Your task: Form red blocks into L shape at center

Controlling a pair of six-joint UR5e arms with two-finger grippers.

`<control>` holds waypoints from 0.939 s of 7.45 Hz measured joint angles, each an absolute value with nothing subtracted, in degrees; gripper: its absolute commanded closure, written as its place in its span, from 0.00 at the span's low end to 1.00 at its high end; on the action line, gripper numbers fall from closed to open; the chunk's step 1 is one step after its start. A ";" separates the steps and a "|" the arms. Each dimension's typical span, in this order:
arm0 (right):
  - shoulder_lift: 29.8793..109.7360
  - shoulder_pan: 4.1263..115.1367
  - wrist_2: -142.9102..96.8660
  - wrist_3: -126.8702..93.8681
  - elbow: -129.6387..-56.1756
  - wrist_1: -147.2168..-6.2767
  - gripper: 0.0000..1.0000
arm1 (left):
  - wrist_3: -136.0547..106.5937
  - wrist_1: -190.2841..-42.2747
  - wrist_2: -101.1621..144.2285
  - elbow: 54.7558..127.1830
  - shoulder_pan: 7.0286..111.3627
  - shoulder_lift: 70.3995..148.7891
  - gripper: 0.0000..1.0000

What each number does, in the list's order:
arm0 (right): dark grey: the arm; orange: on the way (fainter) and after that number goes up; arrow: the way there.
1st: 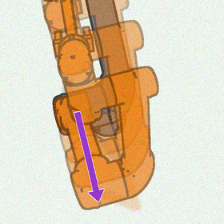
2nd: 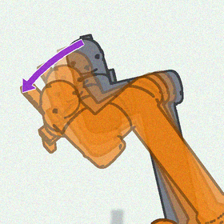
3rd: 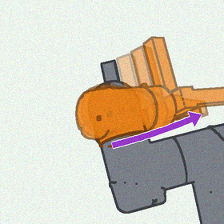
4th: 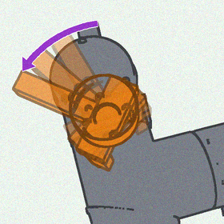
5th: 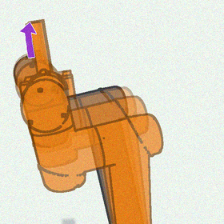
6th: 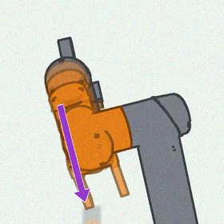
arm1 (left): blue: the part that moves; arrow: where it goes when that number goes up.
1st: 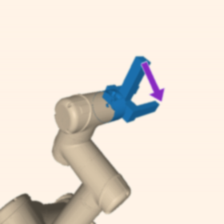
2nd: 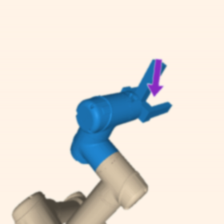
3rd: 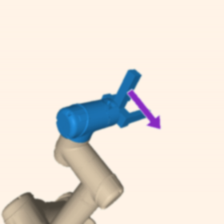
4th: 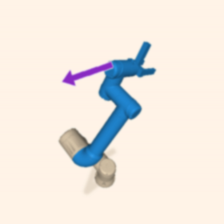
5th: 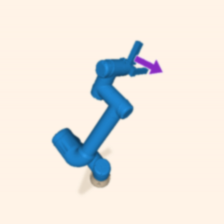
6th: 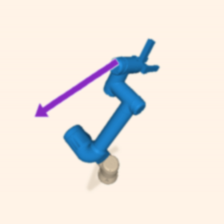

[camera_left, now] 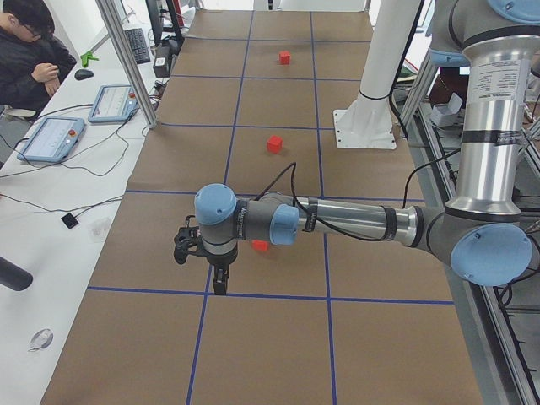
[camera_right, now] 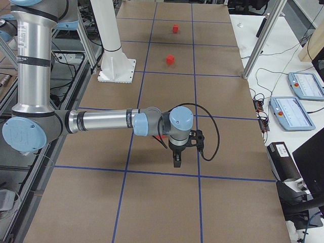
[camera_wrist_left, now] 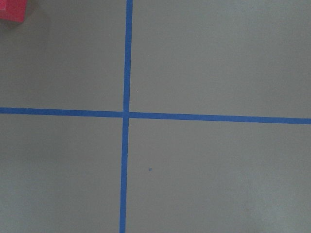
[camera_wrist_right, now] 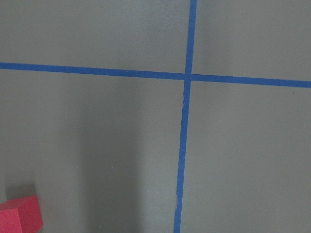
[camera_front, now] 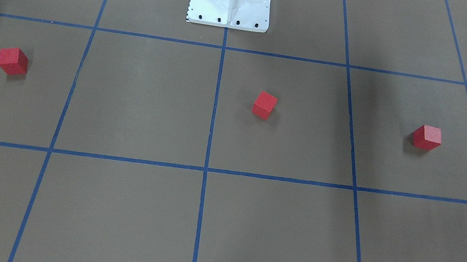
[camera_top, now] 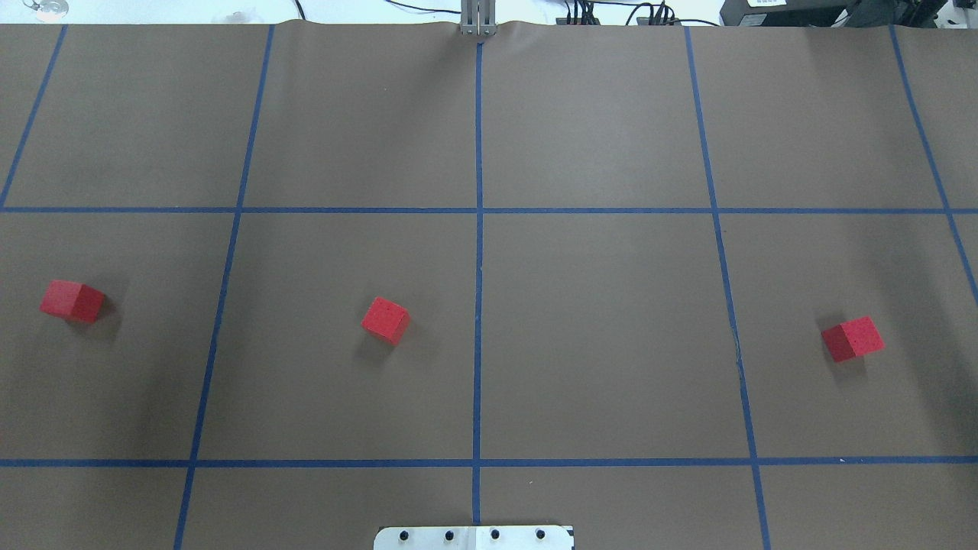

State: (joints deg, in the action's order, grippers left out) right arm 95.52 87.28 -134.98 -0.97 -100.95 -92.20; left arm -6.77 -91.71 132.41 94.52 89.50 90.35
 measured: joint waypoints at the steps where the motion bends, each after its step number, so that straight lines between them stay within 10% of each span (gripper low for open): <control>1: 95.52 87.26 -134.94 -0.99 -101.02 -92.20 0.00 | -6.79 -91.74 132.38 94.63 89.49 90.28 0.00; 7: 95.97 87.22 -135.23 -1.50 -102.57 -92.20 0.00 | -7.53 -92.57 132.73 94.70 89.37 90.69 0.00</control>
